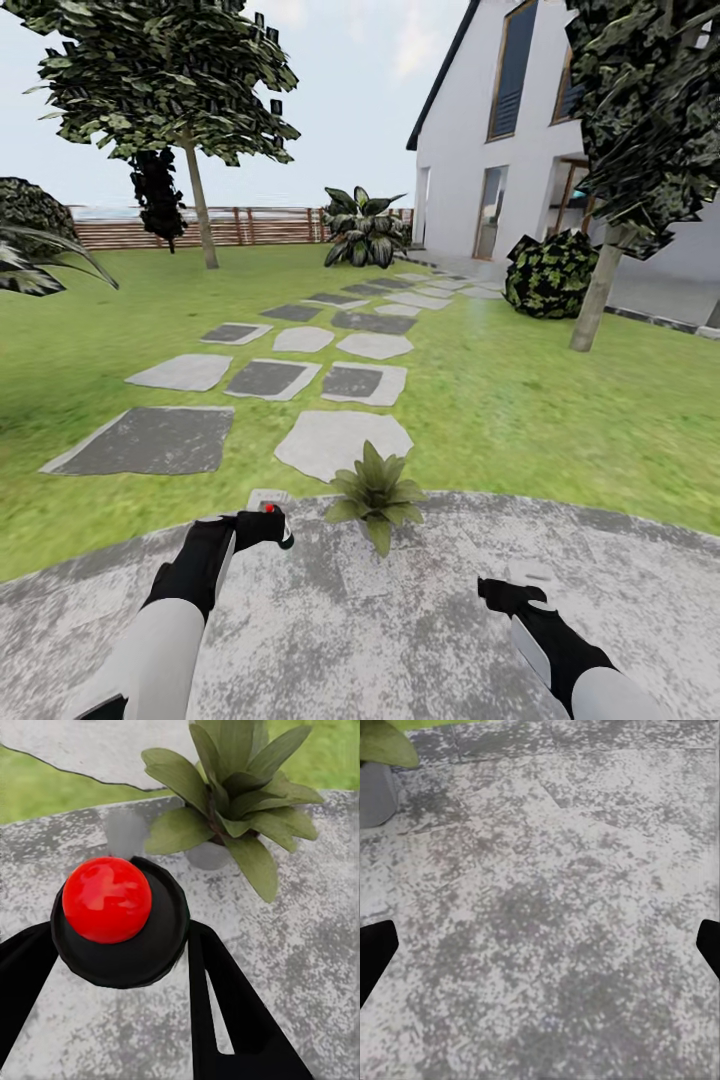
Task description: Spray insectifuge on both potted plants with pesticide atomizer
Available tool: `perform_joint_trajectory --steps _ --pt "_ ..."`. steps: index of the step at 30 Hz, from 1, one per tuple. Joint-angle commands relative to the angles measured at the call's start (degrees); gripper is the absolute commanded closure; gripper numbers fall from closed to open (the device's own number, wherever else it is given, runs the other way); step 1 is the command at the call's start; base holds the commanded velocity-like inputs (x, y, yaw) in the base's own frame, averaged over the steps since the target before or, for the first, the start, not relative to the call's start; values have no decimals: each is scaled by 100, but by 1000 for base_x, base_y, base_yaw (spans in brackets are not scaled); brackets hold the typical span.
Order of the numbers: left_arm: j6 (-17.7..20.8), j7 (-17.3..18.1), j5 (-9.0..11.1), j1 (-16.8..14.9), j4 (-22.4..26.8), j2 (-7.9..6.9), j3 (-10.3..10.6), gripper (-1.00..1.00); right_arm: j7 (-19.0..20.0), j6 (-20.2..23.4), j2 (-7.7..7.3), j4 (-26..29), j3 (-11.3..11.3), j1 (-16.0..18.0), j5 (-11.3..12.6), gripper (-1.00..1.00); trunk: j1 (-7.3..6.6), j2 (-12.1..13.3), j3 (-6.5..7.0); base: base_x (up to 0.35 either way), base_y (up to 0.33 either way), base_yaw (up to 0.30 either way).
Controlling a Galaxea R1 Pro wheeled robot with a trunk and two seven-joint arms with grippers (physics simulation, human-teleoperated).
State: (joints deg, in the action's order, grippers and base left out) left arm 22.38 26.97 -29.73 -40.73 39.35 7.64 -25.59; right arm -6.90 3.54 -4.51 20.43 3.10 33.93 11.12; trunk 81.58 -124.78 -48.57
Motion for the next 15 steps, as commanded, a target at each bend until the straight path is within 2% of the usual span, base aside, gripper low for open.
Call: perform_joint_trajectory --steps 1,15 --pt "21 54 -51 -7 11 10 -43 100 -32 33 -5 14 33 0 48 -100 -23 39 21 0 0 0" --pt "21 54 -51 -5 11 10 -43 100 -39 33 -4 14 34 0 48 -100 -331 601 395 0 0 0"
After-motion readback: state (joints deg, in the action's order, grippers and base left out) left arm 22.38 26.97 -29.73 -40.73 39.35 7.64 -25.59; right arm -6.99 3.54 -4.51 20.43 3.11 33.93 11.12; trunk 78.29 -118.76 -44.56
